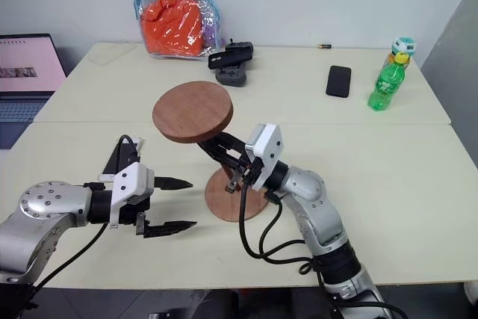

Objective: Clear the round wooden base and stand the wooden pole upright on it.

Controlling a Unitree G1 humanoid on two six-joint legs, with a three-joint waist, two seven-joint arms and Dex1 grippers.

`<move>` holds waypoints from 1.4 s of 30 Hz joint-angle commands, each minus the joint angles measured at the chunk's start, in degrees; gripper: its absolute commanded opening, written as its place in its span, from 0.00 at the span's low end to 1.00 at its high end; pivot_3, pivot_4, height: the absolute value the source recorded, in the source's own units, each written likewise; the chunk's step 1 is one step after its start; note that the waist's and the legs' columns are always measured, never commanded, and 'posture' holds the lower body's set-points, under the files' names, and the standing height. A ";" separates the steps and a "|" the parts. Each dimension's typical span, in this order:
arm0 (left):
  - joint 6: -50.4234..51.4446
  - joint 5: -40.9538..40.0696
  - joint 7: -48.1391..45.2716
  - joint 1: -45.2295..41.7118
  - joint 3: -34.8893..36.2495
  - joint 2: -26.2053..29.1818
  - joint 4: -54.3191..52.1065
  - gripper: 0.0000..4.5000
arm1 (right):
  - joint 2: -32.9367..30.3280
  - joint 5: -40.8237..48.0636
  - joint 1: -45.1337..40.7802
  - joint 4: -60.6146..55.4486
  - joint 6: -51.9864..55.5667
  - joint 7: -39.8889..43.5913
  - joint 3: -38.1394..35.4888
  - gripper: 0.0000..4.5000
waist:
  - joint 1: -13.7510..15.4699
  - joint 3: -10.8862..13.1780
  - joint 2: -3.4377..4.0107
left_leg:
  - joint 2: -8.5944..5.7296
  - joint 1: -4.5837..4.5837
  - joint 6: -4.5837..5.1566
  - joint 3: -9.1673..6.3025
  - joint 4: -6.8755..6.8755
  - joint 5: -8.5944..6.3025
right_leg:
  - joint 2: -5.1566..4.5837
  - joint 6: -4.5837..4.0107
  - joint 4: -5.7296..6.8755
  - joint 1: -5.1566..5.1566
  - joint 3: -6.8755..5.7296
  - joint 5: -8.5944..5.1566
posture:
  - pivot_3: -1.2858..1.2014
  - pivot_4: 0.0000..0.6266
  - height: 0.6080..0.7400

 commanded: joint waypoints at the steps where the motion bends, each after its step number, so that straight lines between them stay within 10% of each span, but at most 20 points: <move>1: -1.14 0.11 0.11 -0.33 0.30 -0.08 -0.21 1.00 | -0.90 0.23 1.69 1.50 2.38 -0.53 -0.61 0.05 | 0.00 -0.01 0.00 | 0.00 0.00 0.00 0.00 0.00 0.00 | 0.00 0.00 0.00 0.00 -0.01 0.00 | 0.52 0.24 1.00; 40: -0.15 -0.78 1.73 -3.34 0.60 -1.87 0.07 1.00 | -6.43 -2.28 1.96 3.47 7.50 -3.91 -0.36 0.05 | 1.39 -0.61 0.05 | -0.04 1.54 0.02 0.02 -0.43 -0.02 | 0.02 -0.05 -0.40 1.50 0.05 -0.11 | 0.52 0.24 1.00; 42: -0.07 -0.86 1.73 -3.31 0.62 -1.78 -0.09 1.00 | -6.35 -1.81 1.87 3.01 7.35 -4.14 -0.92 0.21 | 1.39 -0.61 0.05 | -0.04 1.54 0.02 0.02 -0.43 -0.02 | 0.02 -0.05 -0.40 1.50 0.05 -0.11 | 0.52 0.24 1.00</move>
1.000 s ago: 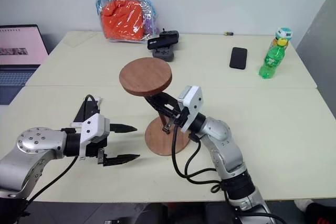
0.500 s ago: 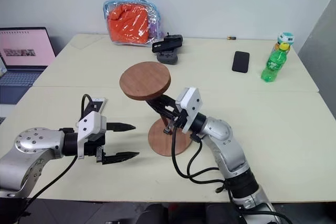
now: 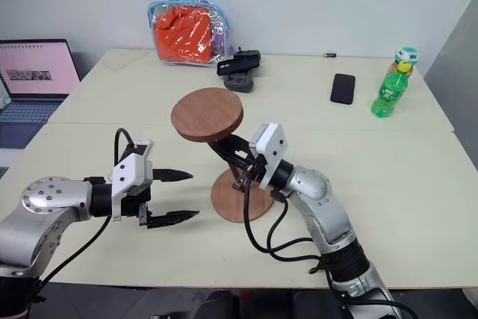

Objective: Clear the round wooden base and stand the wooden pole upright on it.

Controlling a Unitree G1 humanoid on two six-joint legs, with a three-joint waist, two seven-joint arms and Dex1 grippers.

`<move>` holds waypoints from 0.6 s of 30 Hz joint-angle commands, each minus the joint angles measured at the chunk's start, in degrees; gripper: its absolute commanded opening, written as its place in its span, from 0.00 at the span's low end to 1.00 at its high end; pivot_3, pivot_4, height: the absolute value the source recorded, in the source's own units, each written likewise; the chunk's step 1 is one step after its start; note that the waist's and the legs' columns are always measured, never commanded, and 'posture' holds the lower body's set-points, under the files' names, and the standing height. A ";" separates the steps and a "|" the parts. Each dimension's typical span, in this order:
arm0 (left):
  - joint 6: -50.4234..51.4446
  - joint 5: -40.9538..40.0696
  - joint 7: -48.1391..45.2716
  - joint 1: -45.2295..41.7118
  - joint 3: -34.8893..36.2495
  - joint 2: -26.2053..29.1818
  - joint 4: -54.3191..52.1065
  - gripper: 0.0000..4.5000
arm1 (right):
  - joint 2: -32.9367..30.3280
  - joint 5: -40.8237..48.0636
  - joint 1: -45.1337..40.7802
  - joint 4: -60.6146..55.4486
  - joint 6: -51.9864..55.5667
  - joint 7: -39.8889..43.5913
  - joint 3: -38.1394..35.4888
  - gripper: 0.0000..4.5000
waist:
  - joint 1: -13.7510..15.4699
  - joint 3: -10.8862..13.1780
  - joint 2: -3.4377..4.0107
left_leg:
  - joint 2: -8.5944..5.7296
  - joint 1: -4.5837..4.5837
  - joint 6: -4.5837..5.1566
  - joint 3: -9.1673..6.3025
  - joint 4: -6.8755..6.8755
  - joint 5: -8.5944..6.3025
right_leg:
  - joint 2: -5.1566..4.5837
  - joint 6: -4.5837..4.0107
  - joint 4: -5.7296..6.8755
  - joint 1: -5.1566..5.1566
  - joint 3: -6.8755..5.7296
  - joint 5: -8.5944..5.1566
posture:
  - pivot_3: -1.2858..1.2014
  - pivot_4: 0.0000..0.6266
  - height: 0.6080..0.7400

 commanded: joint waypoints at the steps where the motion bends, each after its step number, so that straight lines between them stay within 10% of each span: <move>1: -0.25 -0.38 0.33 -0.69 0.51 0.31 -1.91 1.00 | -1.66 -1.36 1.95 2.46 2.98 -0.71 -1.15 0.23 | 0.00 -0.02 -0.03 | 0.00 0.00 0.00 0.00 0.00 0.00 | 0.00 0.00 0.00 0.00 0.00 0.00 | 0.52 0.24 1.00; 15: -0.38 -0.23 0.96 -1.57 0.13 -0.22 -1.32 1.00 | -5.59 -0.76 4.74 -5.41 6.06 3.68 0.97 0.96 | -0.08 0.17 0.04 | 0.05 -0.31 0.00 0.00 -0.11 -0.01 | 0.01 -0.02 -0.02 -0.40 0.04 -0.01 | 0.52 0.24 1.00; 18: -0.62 -0.26 1.32 -1.86 0.18 -0.50 -0.99 1.00 | -6.80 -0.43 5.18 -6.88 7.47 4.69 1.47 0.99 | -0.05 0.17 0.04 | 0.04 -0.32 0.00 0.00 -0.09 -0.01 | 0.01 -0.02 -0.02 -0.40 0.03 -0.01 | 0.52 0.24 1.00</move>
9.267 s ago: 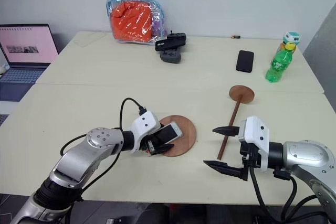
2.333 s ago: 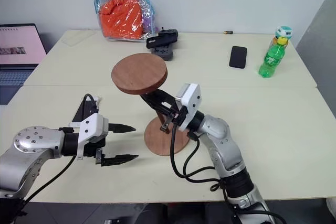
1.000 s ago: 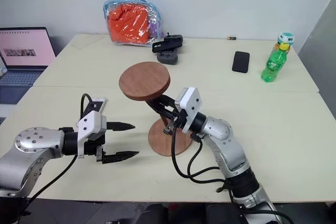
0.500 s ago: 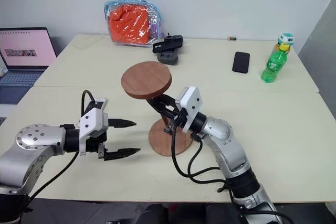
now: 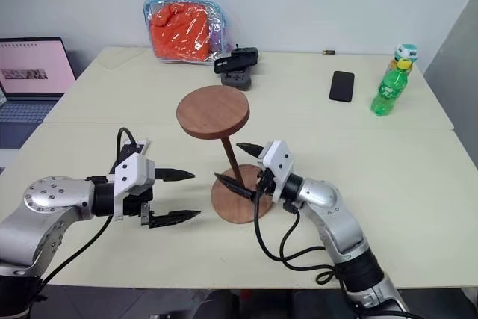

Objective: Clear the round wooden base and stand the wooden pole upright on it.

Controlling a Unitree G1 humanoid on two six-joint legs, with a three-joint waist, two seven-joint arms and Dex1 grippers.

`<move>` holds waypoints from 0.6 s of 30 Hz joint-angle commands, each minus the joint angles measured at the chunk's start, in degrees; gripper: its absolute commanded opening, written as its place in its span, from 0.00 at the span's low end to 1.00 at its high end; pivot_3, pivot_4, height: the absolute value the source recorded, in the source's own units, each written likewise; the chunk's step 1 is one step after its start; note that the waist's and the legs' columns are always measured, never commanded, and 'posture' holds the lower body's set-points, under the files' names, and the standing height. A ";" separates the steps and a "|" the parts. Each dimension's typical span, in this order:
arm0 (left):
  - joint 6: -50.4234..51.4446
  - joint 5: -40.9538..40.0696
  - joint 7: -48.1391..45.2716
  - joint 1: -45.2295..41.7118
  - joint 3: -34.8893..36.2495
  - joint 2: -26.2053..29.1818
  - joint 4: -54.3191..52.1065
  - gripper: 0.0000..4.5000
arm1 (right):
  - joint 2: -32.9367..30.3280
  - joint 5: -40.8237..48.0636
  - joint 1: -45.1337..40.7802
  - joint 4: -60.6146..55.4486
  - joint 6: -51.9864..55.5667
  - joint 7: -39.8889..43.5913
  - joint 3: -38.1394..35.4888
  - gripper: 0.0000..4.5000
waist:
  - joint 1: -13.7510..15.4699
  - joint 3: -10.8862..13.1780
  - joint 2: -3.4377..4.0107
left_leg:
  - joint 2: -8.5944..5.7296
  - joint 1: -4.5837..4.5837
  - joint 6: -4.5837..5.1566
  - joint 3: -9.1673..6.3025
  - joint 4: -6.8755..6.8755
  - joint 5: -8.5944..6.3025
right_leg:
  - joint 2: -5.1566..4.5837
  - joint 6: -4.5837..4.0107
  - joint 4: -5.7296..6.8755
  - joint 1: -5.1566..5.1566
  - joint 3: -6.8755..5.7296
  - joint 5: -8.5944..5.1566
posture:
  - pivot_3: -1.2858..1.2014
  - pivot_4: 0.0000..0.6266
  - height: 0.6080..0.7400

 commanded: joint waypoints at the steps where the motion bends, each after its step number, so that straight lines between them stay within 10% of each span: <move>1: -0.79 -0.41 0.61 -1.22 0.92 -0.39 -0.63 1.00 | -1.59 1.07 0.70 -4.45 1.86 2.01 0.18 0.99 | -0.01 0.00 0.00 | 0.00 0.00 0.00 0.00 0.00 0.00 | 0.00 0.00 0.00 0.00 0.00 0.00 | 0.52 0.24 1.00; 12: 2.85 0.78 5.05 -2.20 2.55 1.00 -1.27 1.00 | -21.82 3.63 5.63 -10.51 6.24 12.43 -8.64 0.99 | 0.28 0.06 0.02 | -0.05 -0.15 0.00 -0.04 0.04 0.00 | 0.00 0.00 -0.14 0.01 -0.12 0.00 | 0.52 0.24 1.00; 18: 0.93 0.92 4.20 -2.16 4.08 1.78 2.00 1.00 | -33.67 14.80 10.71 -15.26 11.55 18.44 -25.53 0.99 | 0.07 0.17 0.11 | -0.03 -0.23 0.02 -0.03 0.02 -0.01 | -0.01 0.00 -0.23 -0.01 -0.10 0.00 | 0.52 0.24 1.00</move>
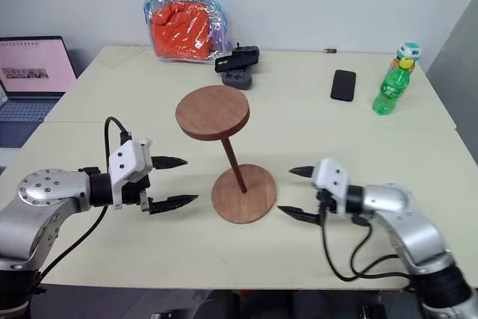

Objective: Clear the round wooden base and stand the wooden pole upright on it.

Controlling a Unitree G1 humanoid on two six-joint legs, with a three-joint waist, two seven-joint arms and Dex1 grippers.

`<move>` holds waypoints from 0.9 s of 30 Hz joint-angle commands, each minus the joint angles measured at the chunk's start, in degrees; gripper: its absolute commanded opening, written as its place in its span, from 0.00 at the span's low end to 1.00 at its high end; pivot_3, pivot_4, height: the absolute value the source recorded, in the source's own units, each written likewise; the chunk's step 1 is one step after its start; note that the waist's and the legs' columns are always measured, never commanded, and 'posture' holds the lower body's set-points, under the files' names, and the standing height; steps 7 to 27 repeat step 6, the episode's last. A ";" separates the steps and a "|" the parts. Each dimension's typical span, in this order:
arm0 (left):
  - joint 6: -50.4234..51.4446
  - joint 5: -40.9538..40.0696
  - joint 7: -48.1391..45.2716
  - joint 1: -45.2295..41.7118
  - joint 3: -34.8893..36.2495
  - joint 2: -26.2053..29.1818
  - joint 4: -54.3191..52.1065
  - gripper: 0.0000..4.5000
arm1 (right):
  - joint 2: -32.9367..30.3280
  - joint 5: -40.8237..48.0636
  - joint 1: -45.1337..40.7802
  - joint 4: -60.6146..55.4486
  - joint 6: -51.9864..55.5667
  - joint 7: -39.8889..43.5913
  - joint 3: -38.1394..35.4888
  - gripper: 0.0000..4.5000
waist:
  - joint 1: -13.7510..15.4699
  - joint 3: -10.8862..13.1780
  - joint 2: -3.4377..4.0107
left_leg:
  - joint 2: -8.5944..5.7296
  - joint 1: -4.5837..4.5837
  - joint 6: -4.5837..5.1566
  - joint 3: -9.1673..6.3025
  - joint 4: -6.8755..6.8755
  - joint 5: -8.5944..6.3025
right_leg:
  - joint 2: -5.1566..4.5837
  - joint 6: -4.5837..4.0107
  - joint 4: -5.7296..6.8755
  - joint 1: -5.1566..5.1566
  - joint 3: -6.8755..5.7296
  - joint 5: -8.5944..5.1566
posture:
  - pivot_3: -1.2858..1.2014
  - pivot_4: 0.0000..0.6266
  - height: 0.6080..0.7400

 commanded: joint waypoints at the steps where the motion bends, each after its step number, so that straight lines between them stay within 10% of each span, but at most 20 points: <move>1: -0.74 -1.07 -0.57 -0.32 3.71 0.92 1.52 1.00 | -4.48 7.93 2.43 -5.60 3.71 2.08 -11.88 0.99 | -0.02 0.03 -0.01 | 0.00 0.00 0.00 0.00 0.00 0.00 | 0.00 0.00 0.00 0.00 0.00 0.00 | 0.52 0.24 1.00; 27: 0.58 -3.64 -1.53 -0.79 5.43 0.62 3.05 1.00 | -7.08 11.39 5.59 -8.00 6.81 1.22 -17.35 0.99 | 0.03 0.14 -0.10 | 0.02 -0.02 0.00 -0.03 0.01 0.00 | 0.00 0.00 -0.01 0.02 -0.04 0.00 | 0.52 0.24 1.00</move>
